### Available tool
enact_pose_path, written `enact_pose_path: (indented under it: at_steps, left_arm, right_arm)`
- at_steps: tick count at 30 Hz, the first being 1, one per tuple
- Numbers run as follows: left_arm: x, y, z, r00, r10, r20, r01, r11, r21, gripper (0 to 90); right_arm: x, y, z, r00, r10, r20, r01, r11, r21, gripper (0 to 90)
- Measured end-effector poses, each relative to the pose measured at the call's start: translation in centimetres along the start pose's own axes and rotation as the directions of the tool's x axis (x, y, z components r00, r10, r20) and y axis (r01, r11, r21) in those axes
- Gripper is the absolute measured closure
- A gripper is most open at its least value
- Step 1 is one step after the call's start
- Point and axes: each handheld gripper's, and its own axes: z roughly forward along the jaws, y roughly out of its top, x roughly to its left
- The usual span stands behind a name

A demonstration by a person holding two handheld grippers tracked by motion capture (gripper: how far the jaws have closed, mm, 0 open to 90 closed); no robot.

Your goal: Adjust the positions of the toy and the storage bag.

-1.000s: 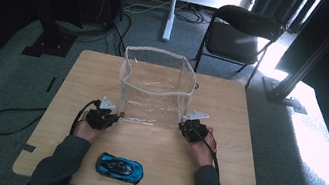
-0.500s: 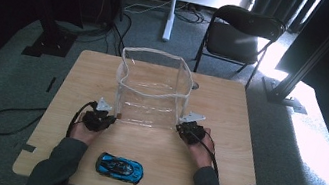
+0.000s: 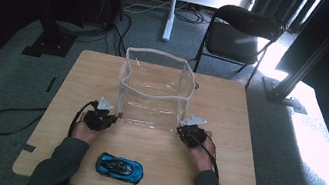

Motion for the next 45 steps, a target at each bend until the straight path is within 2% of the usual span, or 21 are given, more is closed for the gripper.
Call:
enact_pose_path:
  at_steps: [2, 5, 7, 10, 11, 12, 16, 17, 20, 23, 27, 30, 33, 35, 39, 45]
  left_arm:
    - [-0.4, -0.3, -0.2, 1.0, 0.01, 0.003, -0.01, 0.9998, 0.016, 73.1]
    - [-0.6, -0.9, -0.7, 1.0, 0.003, 0.004, -0.003, 0.9995, 0.032, 62.5]
    - [-0.5, -1.2, -1.4, 0.9997, -0.018, 0.015, 0.018, 0.9997, 0.015, 58.9]
    - [-0.6, -1.4, -2.5, 0.9992, -0.028, 0.028, 0.028, 0.9996, -0.001, 53.8]
    - [-0.6, -1.4, -2.5, 0.9992, -0.028, 0.028, 0.028, 0.9996, -0.001, 50.7]
    - [-1.0, -1.7, -3.7, 0.9987, -0.011, 0.05, 0.011, 0.9999, -0.012, 46.5]
    - [-1.1, -1.8, -4.6, 0.9972, -0.012, 0.073, 0.013, 0.9998, -0.015, 38.5]
    - [-1.3, -2.0, -5.2, 0.9955, -0.016, 0.093, 0.018, 0.9998, -0.014, 37.6]
    - [-1.8, -2.6, -6.3, 0.9952, 0.0, 0.097, 0.001, 1.0, -0.003, 35.5]
    - [-2.4, -3.4, -7.3, 0.9923, -0.011, 0.124, 0.013, 0.9998, -0.013, 34.6]
    - [-3.0, -3.9, -7.6, 0.9925, -0.002, 0.122, 0.003, 1.0, -0.003, 29.2]
    - [-3.7, -4.4, -7.8, 0.9926, -0.004, 0.121, 0.001, 0.9997, 0.023, 19.8]
    - [-3.9, -4.8, -7.9, 0.992, -0.008, 0.126, 0.005, 0.9996, 0.027, 18.2]
    - [-4.0, -5.4, -7.9, 0.9866, -0.02, 0.162, 0.015, 0.9993, 0.033, 17.9]
    - [-4.3, -6.2, -8.5, 0.978, -0.04, 0.205, 0.038, 0.9992, 0.016, 17.9]
    - [-5.0, -7.0, -9.0, 0.9751, -0.032, 0.22, 0.026, 0.9993, 0.027, 15.8]
  right_arm:
    - [0.1, 0.0, -0.1, 0.9999, 0.007, 0.009, -0.007, 1.0, -0.003, 69.8]
    - [0.3, -0.3, -0.5, 0.9997, -0.001, 0.025, 0.002, 1.0, -0.007, 61.6]
    - [0.2, -0.4, -0.8, 0.9995, 0.003, 0.03, -0.002, 1.0, -0.006, 58.4]
    - [0.3, -0.6, -1.0, 0.9993, 0.009, 0.037, -0.008, 1.0, -0.008, 56.7]
    - [0.3, -0.6, -1.0, 0.9993, 0.009, 0.037, -0.008, 1.0, -0.008, 56.7]
    - [0.3, -0.9, -1.4, 0.9989, 0.011, 0.045, -0.011, 1.0, -0.01, 55.8]
    - [0.4, -1.1, -1.5, 0.9988, 0.005, 0.049, -0.005, 1.0, -0.002, 55.0]
    - [0.5, -1.3, -1.5, 0.9989, 0.007, 0.047, -0.007, 1.0, -0.001, 54.5]
    - [0.6, -1.6, -1.6, 0.9988, 0.003, 0.048, -0.003, 1.0, 0.001, 54.2]
    - [0.6, -1.8, -1.7, 0.9988, 0.005, 0.049, -0.006, 1.0, 0.004, 54.1]
    - [0.7, -1.9, -1.5, 0.9989, 0.0, 0.048, -0.001, 1.0, 0.014, 54.1]
    - [0.9, -1.9, -1.5, 0.9987, -0.008, 0.05, 0.007, 1.0, 0.014, 53.8]
    - [1.0, -2.0, -1.5, 0.9986, -0.012, 0.052, 0.011, 1.0, 0.021, 53.3]
    - [0.8, -2.1, -1.5, 0.9985, -0.006, 0.055, 0.005, 1.0, 0.02, 53.3]
    - [0.8, -2.3, -1.5, 0.9985, -0.004, 0.055, 0.003, 1.0, 0.02, 53.2]
    - [0.8, -2.5, -1.3, 0.9984, -0.004, 0.056, 0.003, 1.0, 0.026, 53.2]
